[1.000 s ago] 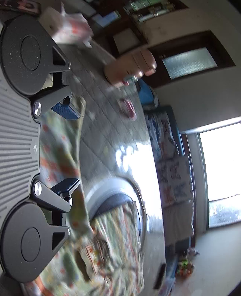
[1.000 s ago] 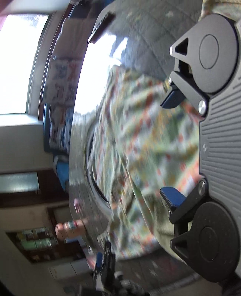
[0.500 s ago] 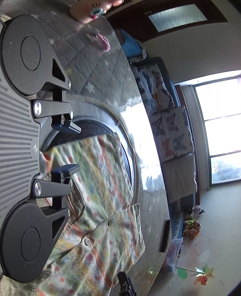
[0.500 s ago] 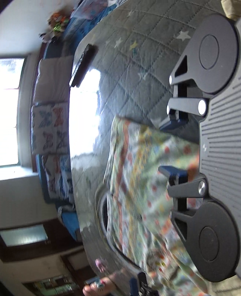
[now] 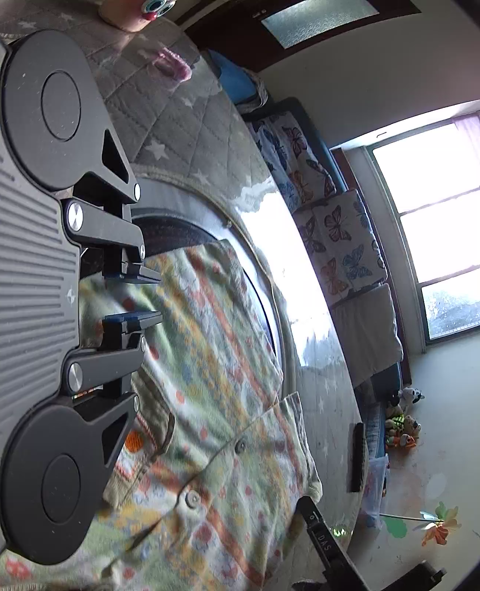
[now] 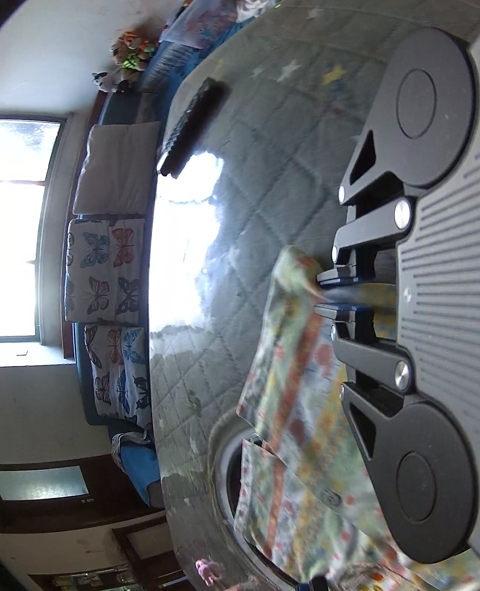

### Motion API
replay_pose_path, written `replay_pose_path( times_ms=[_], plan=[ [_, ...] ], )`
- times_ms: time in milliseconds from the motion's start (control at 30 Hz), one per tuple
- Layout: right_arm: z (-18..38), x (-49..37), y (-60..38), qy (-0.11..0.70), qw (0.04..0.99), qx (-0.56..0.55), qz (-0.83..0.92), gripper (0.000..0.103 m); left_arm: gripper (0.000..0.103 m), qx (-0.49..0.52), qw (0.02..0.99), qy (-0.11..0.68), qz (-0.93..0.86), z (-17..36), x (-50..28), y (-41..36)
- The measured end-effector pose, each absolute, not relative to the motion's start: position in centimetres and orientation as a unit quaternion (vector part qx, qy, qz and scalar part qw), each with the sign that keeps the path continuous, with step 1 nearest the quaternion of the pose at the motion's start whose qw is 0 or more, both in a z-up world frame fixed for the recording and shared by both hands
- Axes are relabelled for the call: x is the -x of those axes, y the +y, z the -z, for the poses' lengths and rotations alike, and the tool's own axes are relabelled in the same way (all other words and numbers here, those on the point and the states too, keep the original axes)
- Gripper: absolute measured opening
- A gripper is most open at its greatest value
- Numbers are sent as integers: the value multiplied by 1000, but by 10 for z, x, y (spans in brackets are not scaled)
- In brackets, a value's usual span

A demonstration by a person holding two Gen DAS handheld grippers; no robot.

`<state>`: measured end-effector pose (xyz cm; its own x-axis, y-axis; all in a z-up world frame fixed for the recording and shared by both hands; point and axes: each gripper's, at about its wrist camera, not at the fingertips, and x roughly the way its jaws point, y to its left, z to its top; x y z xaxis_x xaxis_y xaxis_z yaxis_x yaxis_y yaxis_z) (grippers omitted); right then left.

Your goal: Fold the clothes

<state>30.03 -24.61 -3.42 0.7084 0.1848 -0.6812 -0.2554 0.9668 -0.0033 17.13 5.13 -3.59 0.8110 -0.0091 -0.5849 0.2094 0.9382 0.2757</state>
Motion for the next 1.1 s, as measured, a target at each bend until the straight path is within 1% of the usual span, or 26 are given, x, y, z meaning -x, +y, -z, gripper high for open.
replay_pose_path(
  times_ms=[200, 300, 400, 467, 500, 600, 633, 767, 900, 967, 1100],
  plan=[
    [36, -326, -230, 360, 923, 70, -120, 10, 17, -165, 939, 300, 40, 37, -185, 57],
    [31, -325, -225, 364, 920, 87, -122, 14, 19, -162, 938, 304, 34, 36, -187, 58],
    [22, -308, -227, 363, 918, 81, -138, 23, 20, -167, 938, 300, 45, 31, -176, 53],
    [17, -293, -225, 362, 915, 85, -156, 43, 22, -170, 939, 293, 63, 27, -164, 44],
    [14, -280, -223, 362, 912, 90, -172, 46, 23, -171, 939, 289, 72, 25, -157, 39],
    [10, -238, -215, 360, 900, 109, -219, 51, 25, -175, 940, 277, 99, 20, -137, 25],
    [10, -224, -212, 359, 896, 116, -233, 56, 26, -176, 939, 274, 108, 18, -130, 20],
    [11, -177, -203, 354, 884, 140, -270, 60, 27, -184, 936, 266, 140, 18, -99, 3],
    [14, -129, -201, 345, 880, 163, -282, 64, 31, -193, 934, 257, 156, 21, -70, -11],
    [16, -111, -205, 340, 882, 166, -280, 67, 31, -194, 934, 252, 161, 23, -57, -16],
    [20, -90, -217, 337, 891, 155, -262, 69, 31, -183, 935, 249, 172, 25, -40, -19]
  ],
)
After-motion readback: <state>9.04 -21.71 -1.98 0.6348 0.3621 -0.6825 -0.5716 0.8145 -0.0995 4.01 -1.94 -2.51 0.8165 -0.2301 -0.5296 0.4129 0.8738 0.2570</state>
